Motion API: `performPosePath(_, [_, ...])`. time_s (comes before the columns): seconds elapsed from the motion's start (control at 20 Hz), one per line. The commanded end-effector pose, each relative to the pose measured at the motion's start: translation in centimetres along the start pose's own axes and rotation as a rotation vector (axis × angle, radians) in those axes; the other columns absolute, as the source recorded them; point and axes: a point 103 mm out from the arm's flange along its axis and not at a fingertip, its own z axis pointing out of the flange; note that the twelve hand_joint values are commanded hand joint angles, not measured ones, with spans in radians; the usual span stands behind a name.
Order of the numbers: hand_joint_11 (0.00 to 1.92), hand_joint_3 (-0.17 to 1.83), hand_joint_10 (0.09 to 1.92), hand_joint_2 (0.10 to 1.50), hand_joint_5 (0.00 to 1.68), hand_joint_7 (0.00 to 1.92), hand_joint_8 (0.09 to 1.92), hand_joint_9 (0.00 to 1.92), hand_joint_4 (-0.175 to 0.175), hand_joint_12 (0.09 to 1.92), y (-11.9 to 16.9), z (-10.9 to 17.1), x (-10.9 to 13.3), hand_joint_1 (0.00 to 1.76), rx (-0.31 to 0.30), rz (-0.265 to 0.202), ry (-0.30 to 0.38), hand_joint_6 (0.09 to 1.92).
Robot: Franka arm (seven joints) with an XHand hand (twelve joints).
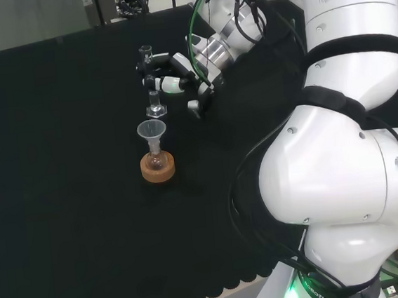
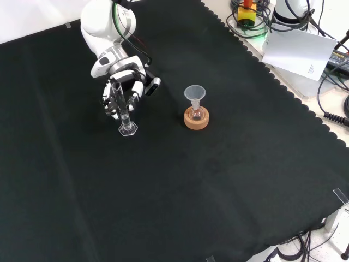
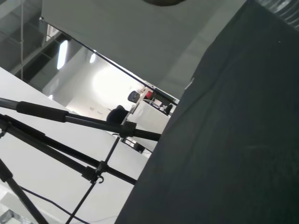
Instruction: Pick up the graduated cylinder.
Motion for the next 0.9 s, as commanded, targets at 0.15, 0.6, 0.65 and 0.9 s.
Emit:
performPosePath(0.15, [1.15,-0.07,0.18,1.15,0.95,0.96,0.59,1.25,-0.112,0.82,0.2,0.0,0.1,1.18,0.000,0.031,-0.070,0.84])
performPosePath(0.6, [1.17,0.00,0.17,1.14,0.92,0.95,1.08,1.32,-0.175,0.82,0.7,-1.0,1.4,1.25,0.046,0.042,-0.227,1.08])
performPosePath(0.65, [1.17,0.00,0.17,1.14,0.92,0.95,1.08,1.33,-0.175,0.82,0.7,-1.2,1.6,1.25,0.049,0.042,-0.241,1.08])
performPosePath(0.9, [1.17,0.00,0.16,1.14,0.93,0.95,1.07,1.33,-0.175,0.81,0.4,-2.1,2.7,1.25,0.063,0.052,-0.317,1.07])
